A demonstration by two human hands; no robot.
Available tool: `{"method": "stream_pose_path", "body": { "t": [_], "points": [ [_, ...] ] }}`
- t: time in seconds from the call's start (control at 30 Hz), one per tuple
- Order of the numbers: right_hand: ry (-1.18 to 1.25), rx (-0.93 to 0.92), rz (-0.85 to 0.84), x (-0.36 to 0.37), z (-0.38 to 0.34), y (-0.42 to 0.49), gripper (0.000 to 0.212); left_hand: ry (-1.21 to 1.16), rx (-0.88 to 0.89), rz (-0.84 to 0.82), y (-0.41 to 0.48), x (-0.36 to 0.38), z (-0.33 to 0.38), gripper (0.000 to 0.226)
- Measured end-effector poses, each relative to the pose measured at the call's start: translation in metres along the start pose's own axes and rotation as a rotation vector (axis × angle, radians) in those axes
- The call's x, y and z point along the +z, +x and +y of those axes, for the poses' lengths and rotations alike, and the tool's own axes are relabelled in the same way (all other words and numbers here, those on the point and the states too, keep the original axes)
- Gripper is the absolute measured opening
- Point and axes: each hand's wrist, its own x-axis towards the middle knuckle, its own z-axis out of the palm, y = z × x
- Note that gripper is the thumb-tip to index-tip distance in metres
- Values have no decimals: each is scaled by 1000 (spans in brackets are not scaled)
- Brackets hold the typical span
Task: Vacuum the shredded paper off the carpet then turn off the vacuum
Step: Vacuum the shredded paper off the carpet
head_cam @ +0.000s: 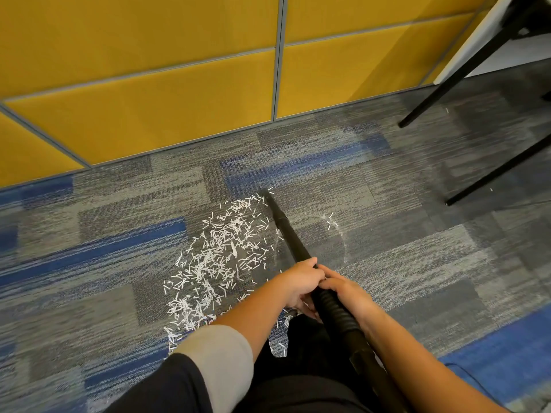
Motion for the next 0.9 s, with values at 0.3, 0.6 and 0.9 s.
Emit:
{"method": "stream_pose_path", "body": {
  "t": [0.3, 0.6, 0.9],
  "points": [
    [25, 4, 39, -11, -4, -13, 52, 72, 4, -27, 5, 11, 9, 62],
    [230, -28, 107, -44, 34, -41, 50, 223, -10, -166, 7, 60, -3, 63],
    [269, -9, 134, -43, 35, -37, 55, 239, -18, -159, 9, 58, -4, 62]
  ]
}}
